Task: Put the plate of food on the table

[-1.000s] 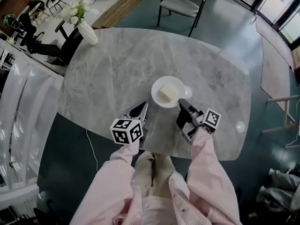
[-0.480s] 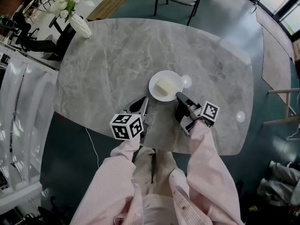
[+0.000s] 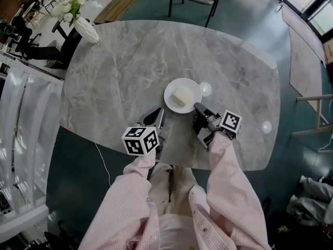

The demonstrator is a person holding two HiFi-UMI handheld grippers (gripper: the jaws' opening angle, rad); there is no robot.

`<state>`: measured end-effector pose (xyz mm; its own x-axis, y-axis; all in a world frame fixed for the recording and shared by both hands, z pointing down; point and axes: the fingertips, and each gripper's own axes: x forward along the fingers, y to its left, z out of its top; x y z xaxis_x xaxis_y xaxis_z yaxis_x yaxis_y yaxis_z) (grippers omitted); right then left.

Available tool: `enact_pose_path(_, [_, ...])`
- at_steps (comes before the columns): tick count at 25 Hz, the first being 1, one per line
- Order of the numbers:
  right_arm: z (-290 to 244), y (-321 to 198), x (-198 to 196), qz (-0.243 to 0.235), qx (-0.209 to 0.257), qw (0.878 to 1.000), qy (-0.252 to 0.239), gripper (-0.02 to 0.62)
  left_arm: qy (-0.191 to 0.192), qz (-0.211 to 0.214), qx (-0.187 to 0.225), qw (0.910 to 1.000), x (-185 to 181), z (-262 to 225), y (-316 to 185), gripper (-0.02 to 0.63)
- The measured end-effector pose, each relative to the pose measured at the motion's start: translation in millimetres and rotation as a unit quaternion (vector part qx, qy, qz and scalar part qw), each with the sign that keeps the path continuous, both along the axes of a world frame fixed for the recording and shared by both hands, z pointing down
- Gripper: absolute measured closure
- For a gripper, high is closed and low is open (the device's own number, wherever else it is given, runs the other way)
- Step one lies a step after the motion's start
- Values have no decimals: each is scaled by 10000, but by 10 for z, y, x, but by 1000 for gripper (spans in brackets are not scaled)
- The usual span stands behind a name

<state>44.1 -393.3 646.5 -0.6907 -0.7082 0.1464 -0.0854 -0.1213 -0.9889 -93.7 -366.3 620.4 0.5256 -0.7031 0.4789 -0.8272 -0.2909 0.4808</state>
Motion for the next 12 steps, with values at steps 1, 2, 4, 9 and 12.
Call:
enact_pose_path(1, [30,10,14,13,-109,9998,137,580,5,4,-15,10000,5,3,9,614])
enact_pose_path(2, [58,19,28,31,-223,9993,288,580,8,6,-31,10000,9,5,18,614])
enact_pose_path(4, [85,24,50,24,-322,9976,613,580,11,5,-57,10000,20,7,33,614])
enact_pose_path(9, [89,48,49,-26,-464,9904,1304,580,21,8,-89,10000,46,-1,53,614])
enact_pose_path(12, [100,34,29,-83,-404,9843,1717,578,25,16,-123,9999,52,18,58,614])
